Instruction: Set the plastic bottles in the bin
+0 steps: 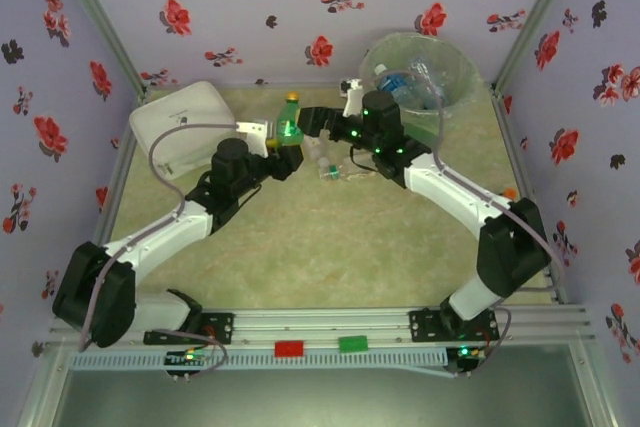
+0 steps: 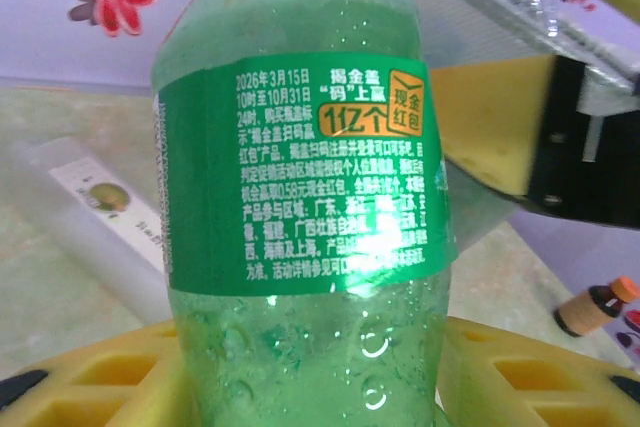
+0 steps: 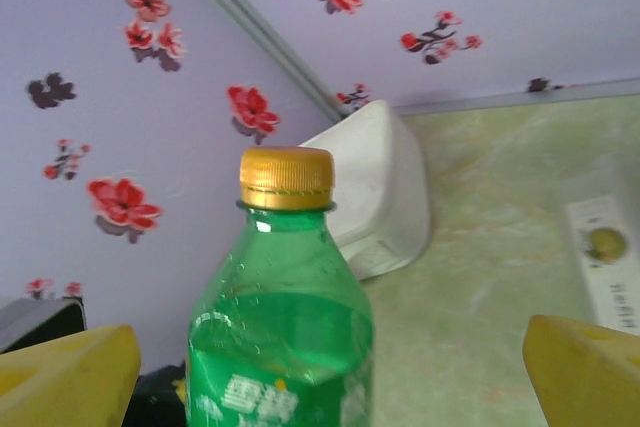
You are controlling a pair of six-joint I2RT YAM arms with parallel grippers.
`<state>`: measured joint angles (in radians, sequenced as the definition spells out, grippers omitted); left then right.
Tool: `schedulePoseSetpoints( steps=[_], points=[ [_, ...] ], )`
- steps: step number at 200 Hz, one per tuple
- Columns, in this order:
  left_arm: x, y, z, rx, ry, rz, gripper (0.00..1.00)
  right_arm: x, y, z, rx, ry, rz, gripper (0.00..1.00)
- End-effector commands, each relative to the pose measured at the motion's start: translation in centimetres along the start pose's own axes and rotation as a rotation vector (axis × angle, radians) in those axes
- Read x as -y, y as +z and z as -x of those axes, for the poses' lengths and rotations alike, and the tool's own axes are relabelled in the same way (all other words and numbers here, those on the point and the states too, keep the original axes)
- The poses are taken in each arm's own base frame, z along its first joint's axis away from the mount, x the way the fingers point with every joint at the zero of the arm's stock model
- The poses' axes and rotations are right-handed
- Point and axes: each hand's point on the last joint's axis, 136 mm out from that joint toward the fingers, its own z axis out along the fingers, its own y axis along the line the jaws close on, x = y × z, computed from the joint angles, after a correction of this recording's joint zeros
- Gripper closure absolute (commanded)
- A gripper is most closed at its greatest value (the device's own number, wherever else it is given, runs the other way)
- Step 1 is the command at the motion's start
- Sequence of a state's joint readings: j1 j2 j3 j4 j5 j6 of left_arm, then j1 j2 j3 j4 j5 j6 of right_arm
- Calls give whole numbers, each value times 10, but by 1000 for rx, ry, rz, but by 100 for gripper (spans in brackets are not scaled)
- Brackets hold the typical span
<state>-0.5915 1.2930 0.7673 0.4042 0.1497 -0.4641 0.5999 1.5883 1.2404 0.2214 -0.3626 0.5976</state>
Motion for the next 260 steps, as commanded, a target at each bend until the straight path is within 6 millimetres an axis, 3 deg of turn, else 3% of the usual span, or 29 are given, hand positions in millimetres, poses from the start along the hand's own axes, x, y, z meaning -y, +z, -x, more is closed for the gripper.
schedulePoseSetpoints(
  steps=[1, 40, 105, 128, 157, 182, 207, 236, 260],
  points=[
    [30, -8, 16, 60, 32, -120, 54, -23, 6, 11, -7, 37, 129, 3],
    [39, -10, 16, 63, 50, -140, 54, -24, 17, 4, -40, 85, 171, 11],
    [40, -9, 15, 61, 52, -141, 50, -25, 22, -2, -75, 95, 191, 42],
    [40, -10, 15, 63, 50, -141, 35, -23, 20, 0, -69, 83, 178, 50],
    [37, -14, 20, 85, 32, -122, 1, -11, 14, 10, -47, 59, 102, 52],
    [20, -23, 23, 134, -2, -34, 0, 6, -5, 41, -4, 6, -13, 53],
    [-27, -40, 23, 200, -63, 198, 0, 25, -37, 86, 63, -88, -191, 54],
    [-79, -59, 13, 219, -181, 401, 0, 39, -88, 142, 180, -215, -436, 54],
    [-105, -64, -1, 205, -275, 460, 0, 44, -136, 182, 316, -315, -642, 55]
  ],
)
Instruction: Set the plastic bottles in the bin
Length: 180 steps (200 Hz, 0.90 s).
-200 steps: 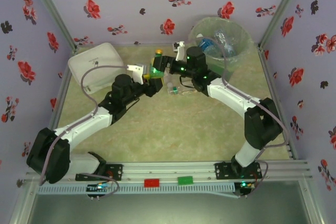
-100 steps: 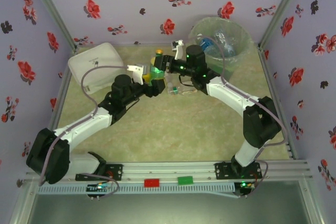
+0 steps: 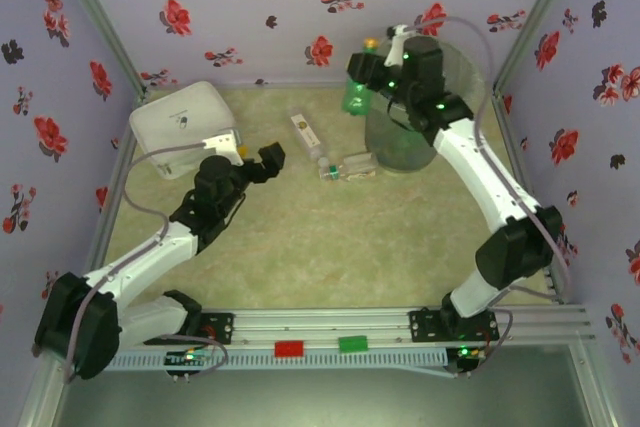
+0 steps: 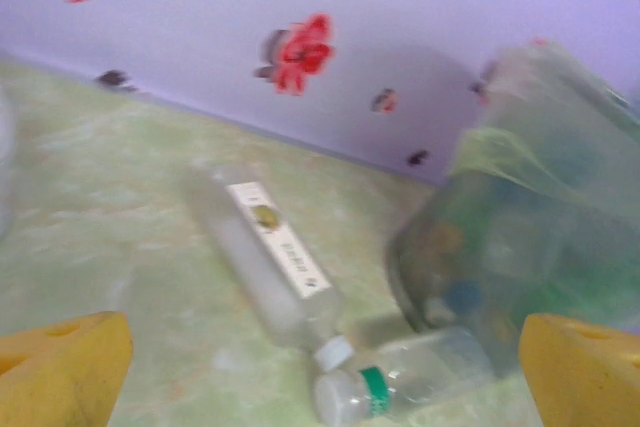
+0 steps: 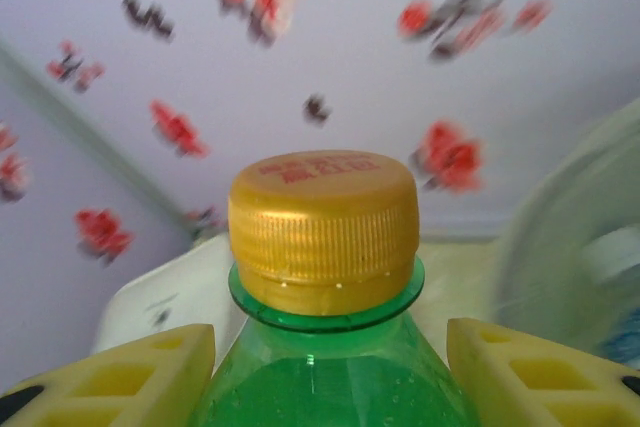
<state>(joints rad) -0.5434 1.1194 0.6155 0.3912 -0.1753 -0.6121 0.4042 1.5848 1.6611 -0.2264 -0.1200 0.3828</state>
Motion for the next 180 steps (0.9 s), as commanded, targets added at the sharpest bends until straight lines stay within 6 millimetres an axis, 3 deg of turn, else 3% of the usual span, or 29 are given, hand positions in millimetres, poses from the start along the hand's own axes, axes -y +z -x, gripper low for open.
schedulePoseSetpoints(
  steps=[1, 34, 71, 110, 152, 180],
  points=[
    [-42, -2, -6, 9, -108, 151, 0, 31, -46, 46, 125, -157, -262, 55],
    [-48, 3, -14, -28, -128, 147, 0, 74, -74, 76, 186, -234, -511, 55],
    [-49, 6, -18, -51, -123, 139, 0, 118, -90, 82, 117, -354, -785, 55],
    [-48, 10, -23, -76, -130, 124, 0, 150, -83, 83, 8, -422, -922, 53],
    [-43, 10, -21, -79, -141, 105, 0, 151, -69, 84, -55, -504, -1008, 53],
    [-44, 9, -22, -80, -144, 106, 0, 146, -58, 69, -103, -580, -1047, 52]
  ],
)
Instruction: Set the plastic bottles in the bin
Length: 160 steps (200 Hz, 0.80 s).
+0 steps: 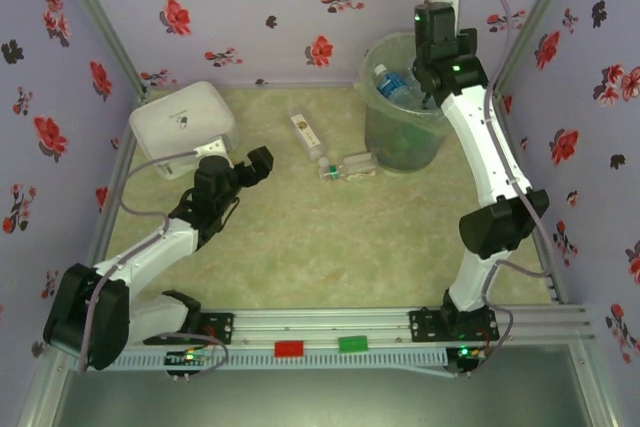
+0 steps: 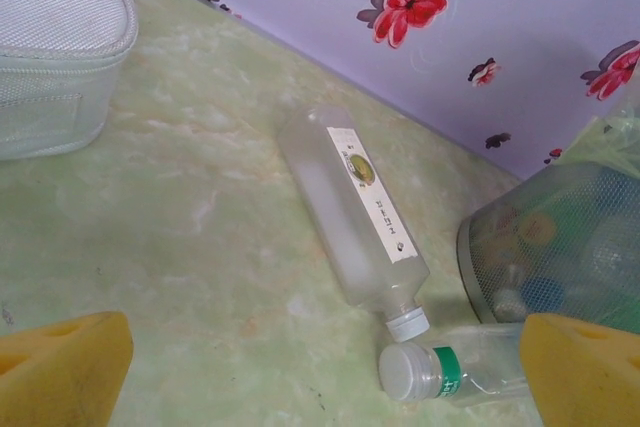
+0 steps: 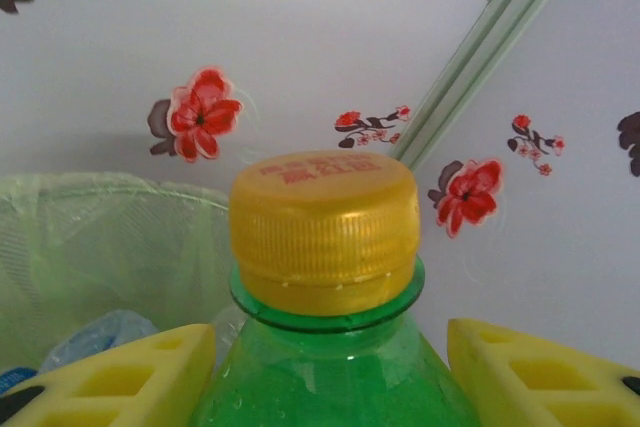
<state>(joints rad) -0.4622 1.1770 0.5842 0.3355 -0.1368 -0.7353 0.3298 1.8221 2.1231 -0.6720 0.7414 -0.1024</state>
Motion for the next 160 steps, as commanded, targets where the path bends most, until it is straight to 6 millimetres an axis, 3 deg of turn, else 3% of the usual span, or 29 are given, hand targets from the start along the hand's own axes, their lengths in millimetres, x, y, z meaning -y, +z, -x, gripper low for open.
schedulePoseSetpoints(
  steps=[1, 100, 131, 160],
  points=[
    [4, -2, 6, 10, -22, -16, 0, 1, -8, -2, -12, -98, -84, 52],
    [3, -9, 6, 6, -31, -20, 0, -29, 24, -53, -115, -199, -99, 45],
    [5, -11, 8, 9, -28, -23, 0, -23, 31, -56, -135, -183, -120, 25],
    [6, -11, 8, 8, -26, -22, 0, -17, 22, -38, -95, -137, -106, 11]
  ],
)
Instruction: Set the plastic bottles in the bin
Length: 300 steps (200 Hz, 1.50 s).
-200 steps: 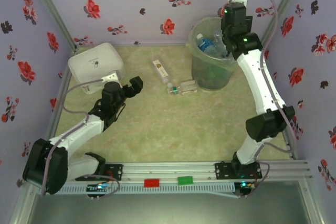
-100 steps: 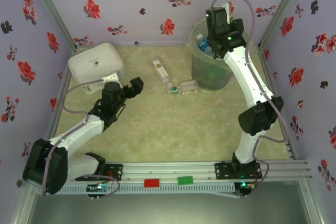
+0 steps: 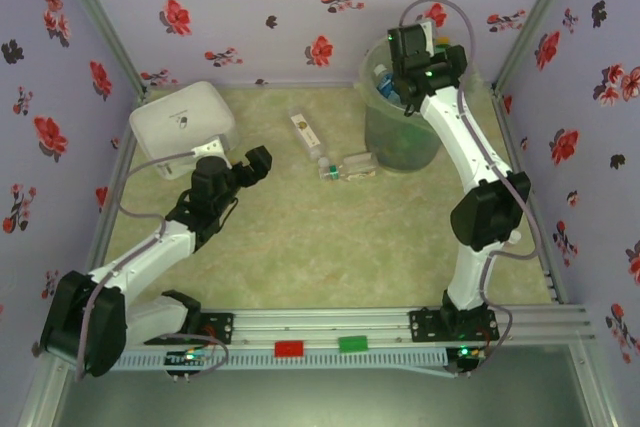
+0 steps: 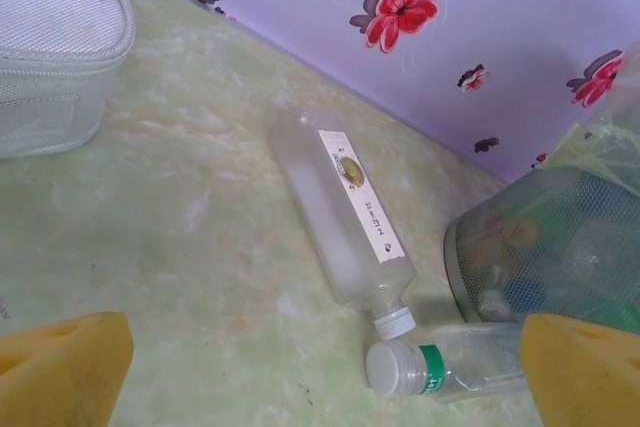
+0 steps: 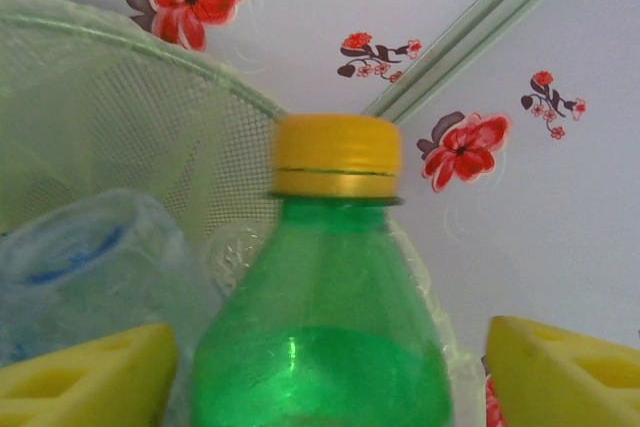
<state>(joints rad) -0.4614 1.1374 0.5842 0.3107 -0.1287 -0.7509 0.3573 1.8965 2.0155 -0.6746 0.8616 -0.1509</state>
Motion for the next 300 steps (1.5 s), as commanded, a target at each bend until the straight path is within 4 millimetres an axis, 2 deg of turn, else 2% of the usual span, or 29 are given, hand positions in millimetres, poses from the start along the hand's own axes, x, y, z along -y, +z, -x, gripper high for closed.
schedulePoseSetpoints(
  steps=[1, 33, 62, 83, 104, 134, 177, 235, 272, 285, 300],
  points=[
    [2, -3, 4, 3, -9, -7, 0, 18, -9, 14, 29, 59, -19, 11],
    [2, 0, 4, 1, -14, -6, 0, 28, -29, 25, 78, 115, 9, 2],
    [3, 2, 4, 0, -15, -5, 0, 29, -44, 25, 106, 154, 77, 1],
    [4, 3, 5, 1, -10, -6, 0, 41, -52, 23, 130, 206, 73, 1],
    [4, 4, 5, 1, -11, -5, 0, 55, -52, 11, 111, 270, 60, 0],
    [6, 6, 5, -2, -11, -12, 0, 55, -39, -8, 48, 322, 85, 0],
    [8, 6, 6, -4, -8, -18, 0, 33, -12, -33, -51, 393, 185, 1],
    [8, 2, 8, -1, 0, -17, 0, -6, 13, -46, -131, 458, 334, 2],
    [10, 1, 11, 3, 2, -20, 0, -32, 9, -37, -121, 463, 480, 2],
    [10, 1, 12, 4, 3, -19, 0, -33, 6, -34, -119, 476, 511, 2],
    [11, 0, 13, 8, 2, -23, 0, -26, 3, -29, -107, 488, 508, 2]
  ],
)
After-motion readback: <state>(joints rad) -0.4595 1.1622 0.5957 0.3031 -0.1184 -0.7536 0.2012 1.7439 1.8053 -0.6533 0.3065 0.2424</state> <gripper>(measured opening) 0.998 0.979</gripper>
